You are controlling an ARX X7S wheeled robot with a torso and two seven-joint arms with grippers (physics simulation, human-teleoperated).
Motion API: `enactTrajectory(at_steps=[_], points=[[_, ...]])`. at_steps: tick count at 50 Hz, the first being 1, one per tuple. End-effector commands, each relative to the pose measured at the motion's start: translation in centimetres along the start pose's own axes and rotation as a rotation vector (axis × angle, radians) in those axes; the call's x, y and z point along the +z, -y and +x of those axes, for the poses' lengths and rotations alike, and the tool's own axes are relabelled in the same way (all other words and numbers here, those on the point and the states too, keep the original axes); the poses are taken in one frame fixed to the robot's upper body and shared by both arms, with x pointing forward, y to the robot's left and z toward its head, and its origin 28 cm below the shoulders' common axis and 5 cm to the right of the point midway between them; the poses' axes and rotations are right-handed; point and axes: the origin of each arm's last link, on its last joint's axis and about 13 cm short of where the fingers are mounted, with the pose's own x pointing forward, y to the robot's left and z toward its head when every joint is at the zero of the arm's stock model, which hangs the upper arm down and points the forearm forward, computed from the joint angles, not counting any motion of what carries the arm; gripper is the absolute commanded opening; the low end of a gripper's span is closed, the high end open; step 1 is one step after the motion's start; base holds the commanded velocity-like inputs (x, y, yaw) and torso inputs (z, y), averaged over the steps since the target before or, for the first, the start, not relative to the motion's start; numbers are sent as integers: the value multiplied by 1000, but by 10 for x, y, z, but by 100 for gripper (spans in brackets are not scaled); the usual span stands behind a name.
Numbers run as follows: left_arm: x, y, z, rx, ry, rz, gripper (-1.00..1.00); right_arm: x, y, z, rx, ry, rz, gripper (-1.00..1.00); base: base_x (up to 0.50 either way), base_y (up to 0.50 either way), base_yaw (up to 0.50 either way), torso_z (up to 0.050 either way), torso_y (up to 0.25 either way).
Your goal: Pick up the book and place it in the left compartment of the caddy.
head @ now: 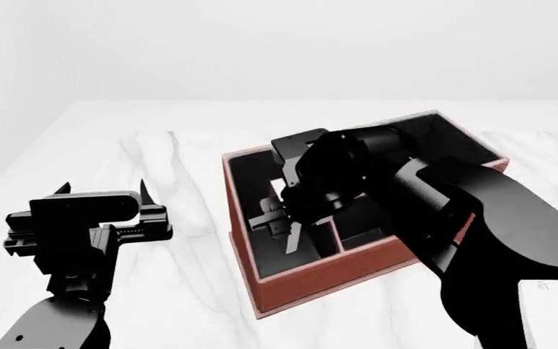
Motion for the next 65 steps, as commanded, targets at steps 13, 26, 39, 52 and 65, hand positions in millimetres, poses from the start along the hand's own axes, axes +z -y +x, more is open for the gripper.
enactTrajectory(at_steps=[13, 26, 39, 52, 65], points=[[-3, -1, 0, 1, -5, -2, 100, -4, 1, 8, -23, 18, -3, -100, 0, 0, 0, 0, 2], [-3, -1, 0, 1, -4, -2, 100, -3, 2, 9, -26, 33, -3, -100, 0, 0, 0, 0, 1], [-3, -1, -1, 2, -3, -2, 100, -6, 3, 18, -34, 74, 2, -100, 0, 0, 0, 1, 1], [-4, -2, 0, 2, -7, -3, 100, -11, 4, 26, -25, 81, 13, -100, 0, 0, 0, 0, 1], [-5, -2, -1, 1, -10, -4, 100, -13, 4, 29, -25, 84, 18, -100, 0, 0, 0, 0, 1]])
